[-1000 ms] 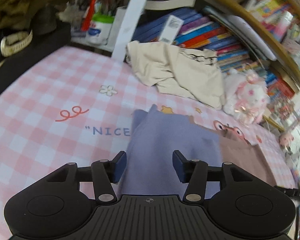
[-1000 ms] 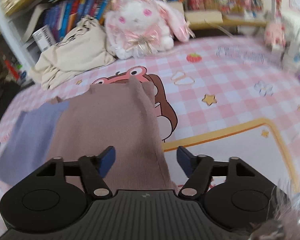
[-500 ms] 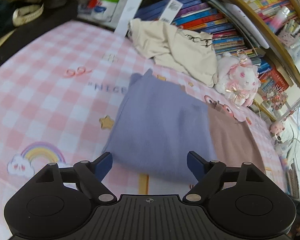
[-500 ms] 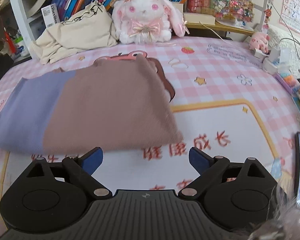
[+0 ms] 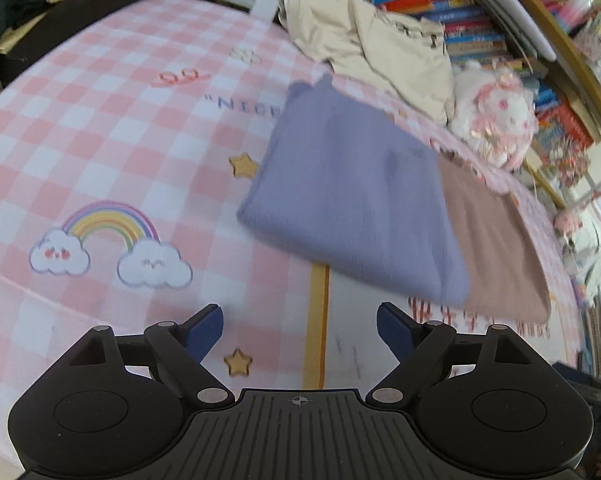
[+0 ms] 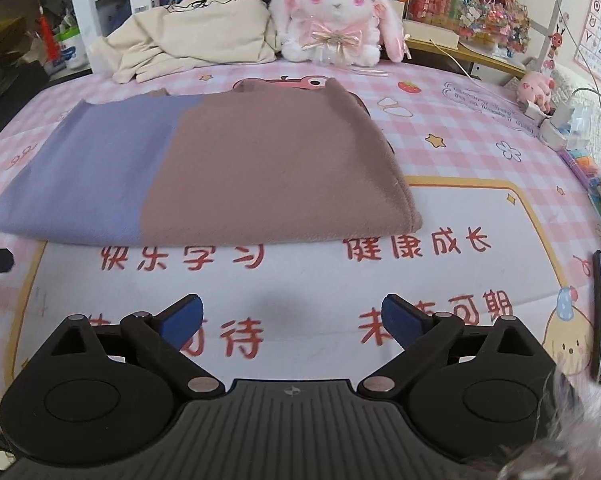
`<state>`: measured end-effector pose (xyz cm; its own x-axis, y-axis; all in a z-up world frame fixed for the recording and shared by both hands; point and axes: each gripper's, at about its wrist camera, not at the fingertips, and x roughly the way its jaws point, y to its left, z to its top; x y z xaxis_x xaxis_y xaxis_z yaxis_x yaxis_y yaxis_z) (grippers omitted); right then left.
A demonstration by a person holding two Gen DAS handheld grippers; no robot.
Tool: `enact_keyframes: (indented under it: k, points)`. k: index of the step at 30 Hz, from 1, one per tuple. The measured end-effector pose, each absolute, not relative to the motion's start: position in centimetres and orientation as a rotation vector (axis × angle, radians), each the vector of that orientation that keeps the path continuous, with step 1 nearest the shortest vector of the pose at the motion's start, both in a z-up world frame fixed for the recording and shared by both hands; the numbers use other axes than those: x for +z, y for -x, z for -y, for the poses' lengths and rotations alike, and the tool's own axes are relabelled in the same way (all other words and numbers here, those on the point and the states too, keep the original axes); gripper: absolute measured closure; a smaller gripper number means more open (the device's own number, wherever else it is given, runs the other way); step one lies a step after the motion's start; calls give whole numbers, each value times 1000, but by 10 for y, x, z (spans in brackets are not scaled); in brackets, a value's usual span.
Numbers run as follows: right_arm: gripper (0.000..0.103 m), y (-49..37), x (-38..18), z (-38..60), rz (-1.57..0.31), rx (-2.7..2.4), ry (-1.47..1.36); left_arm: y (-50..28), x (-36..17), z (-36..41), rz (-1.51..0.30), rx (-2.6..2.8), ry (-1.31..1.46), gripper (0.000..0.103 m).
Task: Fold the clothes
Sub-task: 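Move the left gripper to the lavender side edge and grasp it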
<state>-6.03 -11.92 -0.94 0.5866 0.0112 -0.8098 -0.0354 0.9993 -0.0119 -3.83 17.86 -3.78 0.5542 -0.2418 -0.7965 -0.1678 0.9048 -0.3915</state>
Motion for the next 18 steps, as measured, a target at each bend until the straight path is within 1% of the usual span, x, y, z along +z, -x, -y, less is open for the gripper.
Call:
enact_keyframes:
  k: [3, 7, 16, 17, 18]
  points:
    - [6, 64, -11, 114, -951, 29, 37, 41, -39, -179, -993, -60, 458, 14]
    - [6, 68, -12, 109, -957, 31, 53, 42, -41, -190, -978, -74, 556, 14]
    - [6, 73, -13, 104, -954, 22, 75, 26, -63, -226, -909, -14, 1023, 16]
    - [6, 74, -12, 104, -952, 20, 77, 25, -66, -229, -893, -4, 1072, 18]
    - [6, 74, -12, 104, -949, 19, 79, 23, -68, -232, -876, 9, 1107, 21]
